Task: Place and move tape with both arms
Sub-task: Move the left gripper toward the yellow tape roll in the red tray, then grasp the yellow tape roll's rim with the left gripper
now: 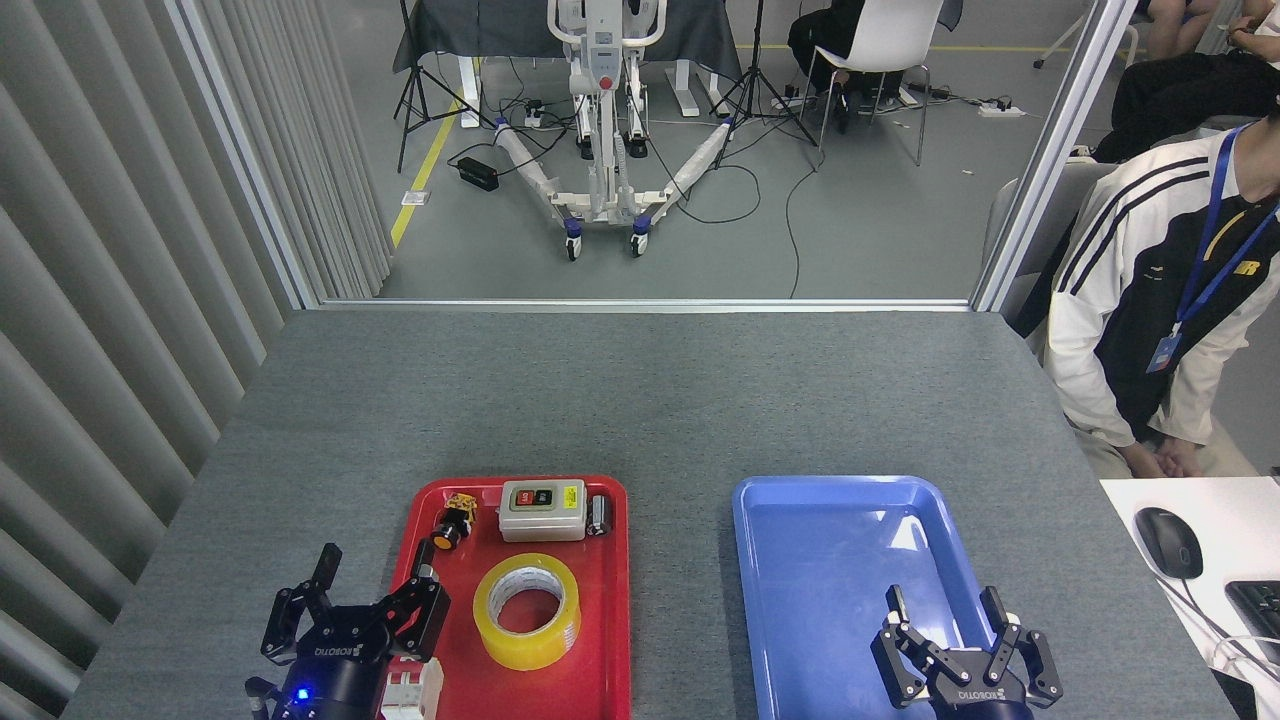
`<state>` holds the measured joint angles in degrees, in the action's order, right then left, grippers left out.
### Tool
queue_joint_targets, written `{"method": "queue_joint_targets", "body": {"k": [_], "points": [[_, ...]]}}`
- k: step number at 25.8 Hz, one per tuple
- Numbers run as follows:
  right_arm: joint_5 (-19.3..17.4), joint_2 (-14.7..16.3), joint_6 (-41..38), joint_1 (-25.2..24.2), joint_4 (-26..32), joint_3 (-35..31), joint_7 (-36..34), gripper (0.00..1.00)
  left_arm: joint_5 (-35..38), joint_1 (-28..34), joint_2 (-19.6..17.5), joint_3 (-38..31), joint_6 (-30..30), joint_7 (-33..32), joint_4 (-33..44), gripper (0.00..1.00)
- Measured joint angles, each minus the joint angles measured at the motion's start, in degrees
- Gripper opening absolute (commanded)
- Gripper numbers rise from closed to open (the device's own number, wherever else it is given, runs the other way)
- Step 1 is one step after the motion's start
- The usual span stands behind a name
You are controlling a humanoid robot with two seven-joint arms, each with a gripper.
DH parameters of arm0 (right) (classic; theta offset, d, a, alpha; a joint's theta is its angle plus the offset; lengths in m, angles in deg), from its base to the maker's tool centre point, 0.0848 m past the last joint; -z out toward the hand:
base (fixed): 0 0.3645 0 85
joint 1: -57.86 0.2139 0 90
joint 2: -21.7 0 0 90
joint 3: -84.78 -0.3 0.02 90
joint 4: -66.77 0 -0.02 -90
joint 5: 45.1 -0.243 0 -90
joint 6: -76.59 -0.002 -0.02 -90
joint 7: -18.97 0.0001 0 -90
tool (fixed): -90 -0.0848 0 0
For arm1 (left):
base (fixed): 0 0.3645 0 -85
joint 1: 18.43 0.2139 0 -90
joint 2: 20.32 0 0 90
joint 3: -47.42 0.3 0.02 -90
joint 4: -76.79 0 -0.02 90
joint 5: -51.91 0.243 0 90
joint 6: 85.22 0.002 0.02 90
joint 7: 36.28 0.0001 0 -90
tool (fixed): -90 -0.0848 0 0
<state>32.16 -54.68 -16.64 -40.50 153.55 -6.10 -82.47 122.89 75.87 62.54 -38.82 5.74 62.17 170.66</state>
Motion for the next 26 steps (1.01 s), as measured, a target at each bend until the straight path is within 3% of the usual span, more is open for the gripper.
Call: {"method": "queue_joint_targets", "body": {"k": [5, 9, 17, 26], "points": [[0.0, 0.0, 0.0, -0.1, 0.0, 0.0, 0.0, 1.0, -3.4, -3.9, -6.2, 5.3, -0.3, -4.7, -0.2, 1.0], [0.0, -0.1, 0.0, -0.3, 0.0, 0.0, -0.1, 1.0, -5.4, -6.6, -8.5, 8.0, -0.2, -15.3, -0.3, 1.0], [0.5, -0.2, 0.0, -0.3, 0.1, 0.0, -0.1, 1.0, -6.1, -15.4, -7.7, 10.0, -3.2, -40.9, -2.8, 1.0], [0.9, -0.4, 0.0, -0.3, 0.1, 0.0, 0.0, 1.0, -6.1, -20.6, -2.0, 11.6, -6.5, -46.2, -13.3, 0.99]]}}
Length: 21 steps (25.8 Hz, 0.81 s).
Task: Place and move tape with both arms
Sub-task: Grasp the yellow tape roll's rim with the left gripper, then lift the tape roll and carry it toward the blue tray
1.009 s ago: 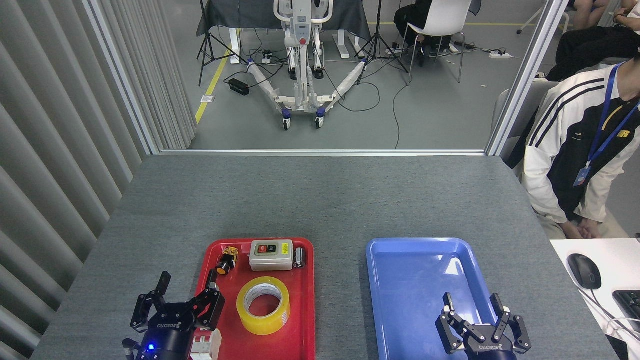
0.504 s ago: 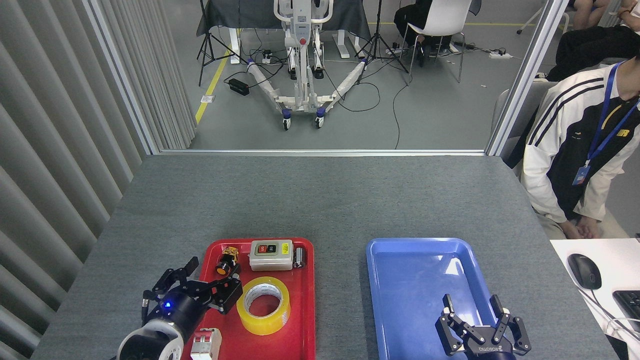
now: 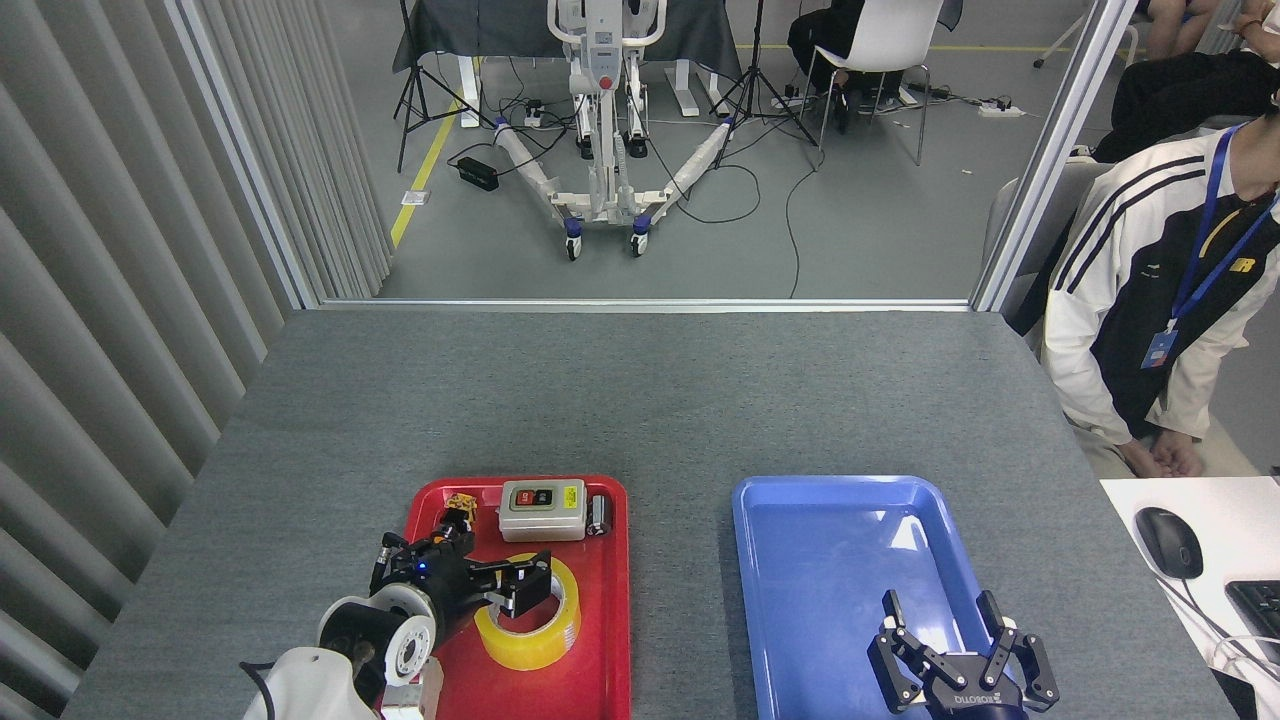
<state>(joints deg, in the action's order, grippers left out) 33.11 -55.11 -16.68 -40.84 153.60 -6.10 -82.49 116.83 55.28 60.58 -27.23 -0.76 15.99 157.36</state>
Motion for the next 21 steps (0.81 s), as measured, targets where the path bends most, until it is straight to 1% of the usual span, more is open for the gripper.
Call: {"method": "queue_joint_targets", "body": {"k": [4, 12, 16, 17, 18, 19, 20, 21], "points": [[0.0, 0.0, 0.0, 0.0, 0.0, 0.0, 0.2, 1.0, 0.5, -0.3, 0.2, 0.0, -0.1, -0.7, -1.3, 0.99], [0.0, 0.0, 0.0, 0.1, 0.0, 0.0, 0.0, 1.0, 1.8, -0.1, 0.2, -1.9, 0.1, -5.4, -3.2, 0.99], [0.0, 0.1, 0.0, 0.1, -0.1, 0.0, 0.0, 1.0, 1.9, 0.0, 0.2, -2.2, 0.0, -5.9, -4.3, 0.99], [0.0, 0.1, 0.0, 0.1, -0.1, 0.0, 0.0, 1.0, 2.0, 0.0, 0.2, -2.2, 0.0, -5.9, -4.6, 0.98], [0.1, 0.1, 0.0, 0.2, -0.1, 0.0, -0.1, 1.0, 2.0, 0.0, 0.2, -2.3, 0.0, -6.0, -4.8, 0.9], [0.1, 0.1, 0.0, 0.2, -0.1, 0.0, -0.1, 1.0, 2.0, 0.0, 0.2, -2.3, 0.1, -6.0, -5.0, 0.79], [0.1, 0.2, 0.0, 0.2, -0.1, 0.0, -0.1, 1.0, 2.0, -0.1, 0.2, -2.3, 0.3, -6.0, -5.3, 0.7], [0.1, 0.2, 0.0, 0.2, -0.1, 0.0, -0.1, 1.0, 2.0, -0.1, 0.2, -2.3, 0.4, -6.0, -5.5, 0.64]]}}
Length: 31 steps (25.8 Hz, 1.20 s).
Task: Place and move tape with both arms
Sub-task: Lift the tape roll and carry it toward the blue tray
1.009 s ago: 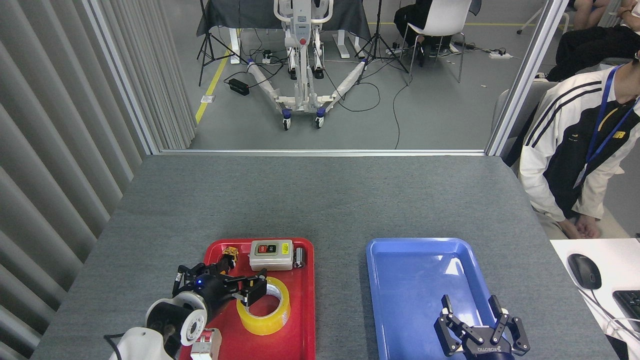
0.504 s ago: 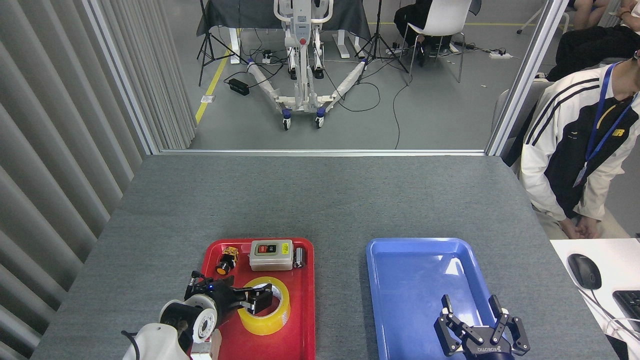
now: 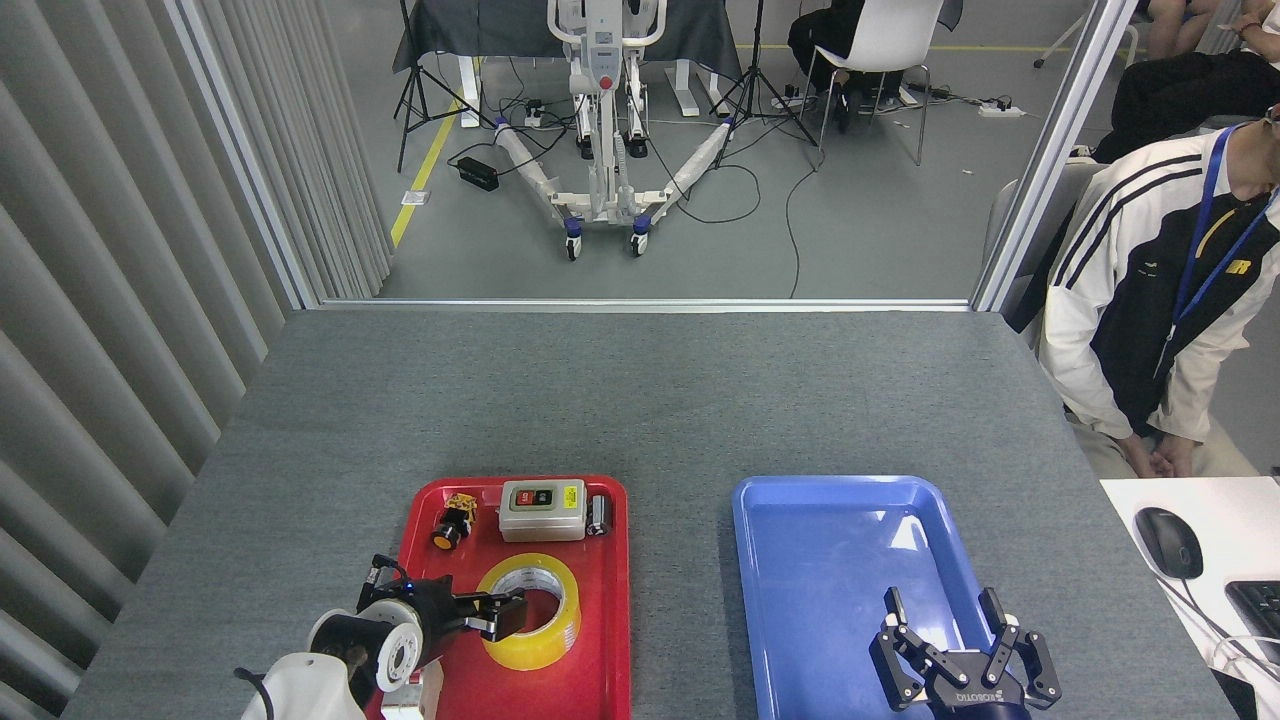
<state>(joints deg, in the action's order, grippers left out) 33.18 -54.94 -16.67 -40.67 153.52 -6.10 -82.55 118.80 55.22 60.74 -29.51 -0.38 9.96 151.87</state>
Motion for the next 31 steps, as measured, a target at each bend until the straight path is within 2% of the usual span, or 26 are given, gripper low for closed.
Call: {"method": "queue_joint_targets", "body": {"k": [2, 3, 4, 5, 14, 17, 20, 23, 25, 28, 31], "points": [[0.0, 0.0, 0.0, 0.0, 0.0, 0.0, 0.0, 1.0, 0.0, 0.1, -0.1, 0.0, 0.0, 0.0, -0.6, 0.44], [0.0, 0.0, 0.0, 0.0, 0.0, 0.0, 0.0, 1.0, 0.0, 0.1, -0.1, 0.0, -0.2, -0.2, -0.8, 0.26], [0.0, 0.0, 0.0, 0.0, 0.0, 0.0, 0.0, 1.0, 0.0, 0.1, -0.1, 0.0, -0.8, -0.5, -0.9, 0.05], [0.0, 0.0, 0.0, 0.0, 0.0, 0.0, 0.0, 1.0, -0.1, 0.1, -0.2, 0.0, -1.7, -0.8, -1.0, 0.0], [0.7, -0.1, 0.0, 0.0, 0.0, 0.1, 0.0, 1.0, -4.3, -0.5, -0.1, -1.7, -15.0, -5.1, 0.8, 0.0], [0.8, -0.1, 0.0, 0.0, 0.0, 0.4, 0.0, 1.0, -10.1, -1.0, 0.4, -2.2, -22.3, -3.0, 3.6, 0.0], [0.8, -0.2, 0.0, 0.0, 0.0, 0.5, 0.0, 1.0, -18.8, -1.3, 2.9, -2.8, -32.0, 0.5, 3.2, 0.0], [0.8, -0.2, 0.0, 0.0, 0.0, 0.6, -0.1, 1.0, -27.8, -1.5, 6.5, -2.6, -37.1, 4.0, -2.5, 0.0], [0.9, -0.1, -1.1, 0.0, 0.0, 0.7, -0.2, 1.0, -31.5, -2.5, 9.0, -2.3, -38.5, 5.4, -7.4, 0.0], [1.1, 0.3, -9.1, -0.2, 0.3, 0.5, -0.8, 1.0, -33.9, -4.3, 12.1, -2.1, -39.5, 6.2, -13.1, 0.0], [1.2, 1.7, -24.4, -0.6, 0.5, -0.8, -4.3, 1.0, -34.7, -5.4, 13.2, -2.0, -39.7, 6.6, -15.6, 0.0]]}}
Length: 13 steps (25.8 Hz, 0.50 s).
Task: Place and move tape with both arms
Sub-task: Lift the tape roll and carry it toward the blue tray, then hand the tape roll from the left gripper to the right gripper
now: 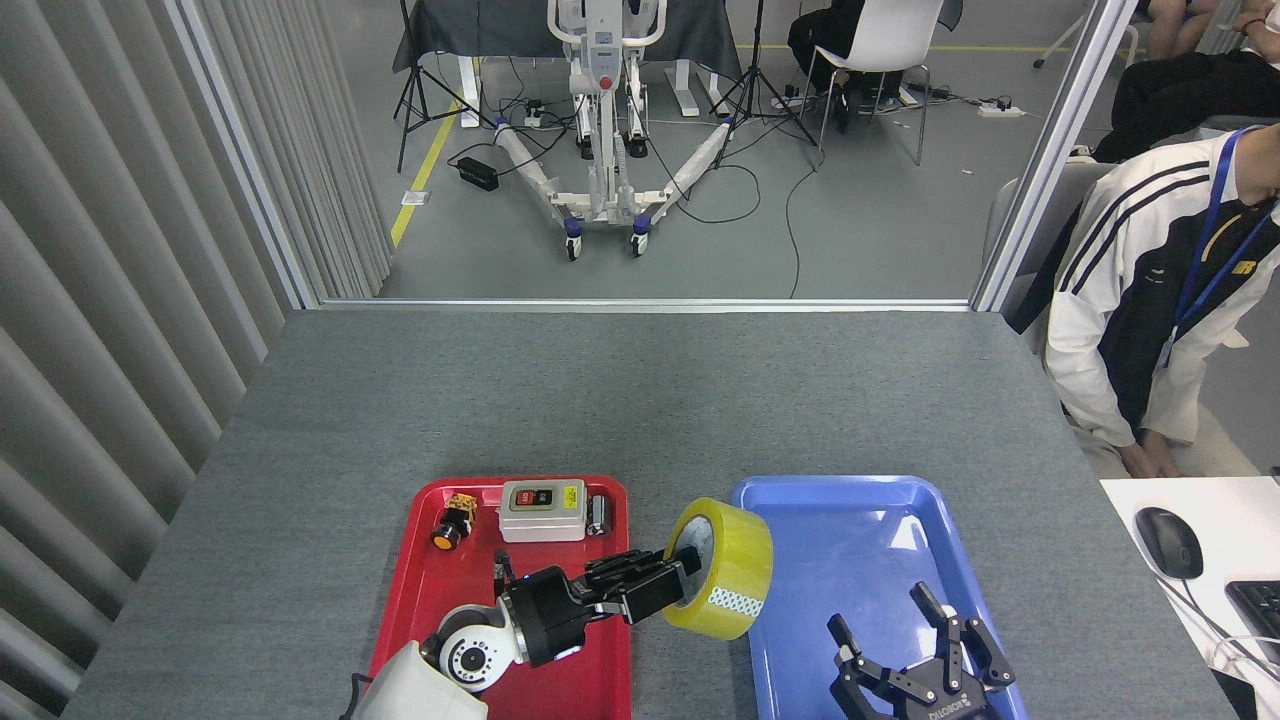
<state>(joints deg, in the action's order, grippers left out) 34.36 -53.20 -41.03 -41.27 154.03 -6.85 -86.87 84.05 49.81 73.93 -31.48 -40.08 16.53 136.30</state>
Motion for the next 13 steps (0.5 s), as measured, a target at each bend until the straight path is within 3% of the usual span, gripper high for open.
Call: {"method": "queue_joint_targets", "body": {"k": [2, 5, 13], "points": [[0.0, 0.5, -8.5, -0.2, 0.1, -0.7, -2.7, 1.0, -0.2, -0.3, 0.3, 0.2, -0.1, 0.0, -0.6, 0.0], [0.2, 0.9, -14.5, -0.4, 0.3, -1.0, -4.9, 1.0, -0.2, -0.5, 0.6, 0.8, -0.1, 0.0, -0.9, 0.0], [3.1, 0.4, -17.2, -0.2, 0.1, 2.4, -6.8, 1.0, -0.2, -0.5, 0.9, 1.4, -0.2, 0.0, -0.9, 0.0]]}}
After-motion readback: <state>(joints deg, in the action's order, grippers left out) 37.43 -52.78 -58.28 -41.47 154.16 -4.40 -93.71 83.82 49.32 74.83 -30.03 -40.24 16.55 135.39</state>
